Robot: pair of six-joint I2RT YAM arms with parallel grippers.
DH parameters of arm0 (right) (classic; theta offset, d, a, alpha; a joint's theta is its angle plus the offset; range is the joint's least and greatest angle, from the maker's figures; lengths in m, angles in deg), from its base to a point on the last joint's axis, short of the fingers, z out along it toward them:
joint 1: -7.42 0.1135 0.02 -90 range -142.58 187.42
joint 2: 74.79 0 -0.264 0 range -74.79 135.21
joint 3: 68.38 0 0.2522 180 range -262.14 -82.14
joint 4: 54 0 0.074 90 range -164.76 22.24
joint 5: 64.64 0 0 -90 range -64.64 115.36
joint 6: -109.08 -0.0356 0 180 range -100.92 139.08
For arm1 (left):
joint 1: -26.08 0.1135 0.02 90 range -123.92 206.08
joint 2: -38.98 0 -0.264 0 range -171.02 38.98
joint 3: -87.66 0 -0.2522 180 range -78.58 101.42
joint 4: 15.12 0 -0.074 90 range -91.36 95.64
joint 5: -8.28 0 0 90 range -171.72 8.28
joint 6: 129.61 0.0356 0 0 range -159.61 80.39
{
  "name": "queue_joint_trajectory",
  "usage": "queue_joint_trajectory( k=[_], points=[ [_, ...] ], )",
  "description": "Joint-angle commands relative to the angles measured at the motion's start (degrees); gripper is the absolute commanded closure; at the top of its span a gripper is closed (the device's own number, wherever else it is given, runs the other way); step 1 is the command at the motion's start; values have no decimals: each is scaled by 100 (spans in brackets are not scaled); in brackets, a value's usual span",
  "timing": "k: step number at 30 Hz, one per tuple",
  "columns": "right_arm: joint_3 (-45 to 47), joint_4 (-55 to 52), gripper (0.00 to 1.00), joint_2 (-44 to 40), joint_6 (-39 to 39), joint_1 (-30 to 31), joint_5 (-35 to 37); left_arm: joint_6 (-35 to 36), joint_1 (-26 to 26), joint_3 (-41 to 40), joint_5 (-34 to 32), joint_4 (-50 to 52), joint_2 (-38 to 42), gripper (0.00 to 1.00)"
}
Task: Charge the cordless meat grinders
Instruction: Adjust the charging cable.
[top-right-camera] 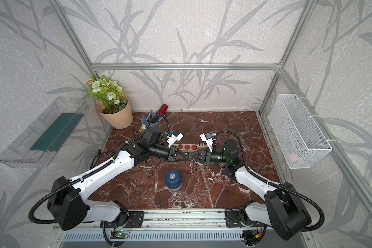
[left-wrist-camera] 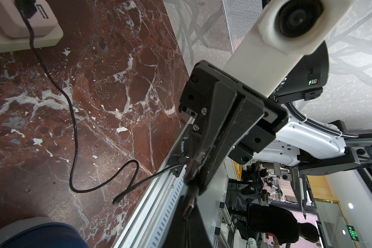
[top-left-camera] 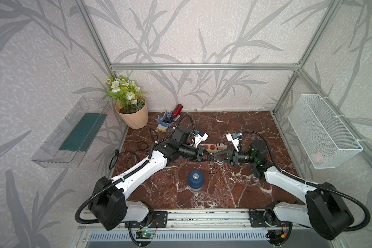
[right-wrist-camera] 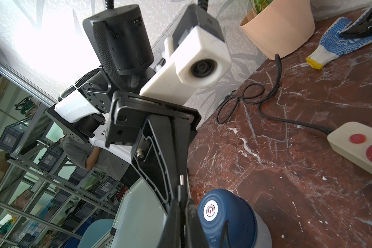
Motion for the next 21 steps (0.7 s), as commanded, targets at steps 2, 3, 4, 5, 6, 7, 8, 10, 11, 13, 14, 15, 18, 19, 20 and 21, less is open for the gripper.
queue_joint_trajectory(
  k=[2,3,4,5,6,7,8,10,11,13,14,15,18,19,20,21],
  points=[
    [18,330,100,-24,-71,39,-152,-19,5,62,31,-271,42,76],
    [20,330,100,-27,-66,34,-152,-24,8,62,47,-284,48,72],
    [20,330,100,-25,-67,35,-152,-31,19,62,43,-285,67,69],
    [24,330,100,-25,-67,40,-152,-25,38,70,35,-257,74,67],
    [29,330,100,-32,-66,33,-152,-1,63,79,30,-218,90,66],
    [29,337,100,-33,-67,34,-157,1,77,71,3,-206,120,66],
    [21,339,100,-33,-66,34,-161,10,89,71,-13,-206,147,66],
    [12,341,100,-33,-67,39,-178,19,99,86,-1,-241,185,68],
    [11,339,100,-33,-71,36,-179,19,101,98,18,-269,200,68],
    [11,323,100,-26,-55,34,-179,19,99,112,49,-326,251,69],
    [11,314,100,-27,-47,40,-179,27,100,120,78,-337,267,69],
    [1,306,100,-18,-47,38,-179,34,100,132,95,-330,279,69],
    [-28,263,100,10,-57,36,-179,88,99,132,124,-294,326,69],
    [-40,228,100,18,-49,32,-178,102,99,125,126,-289,342,69],
    [-58,229,100,36,-55,32,-179,107,99,124,121,-286,352,69],
    [-66,253,100,45,-78,37,-185,107,106,128,123,-286,341,69]
  ],
)
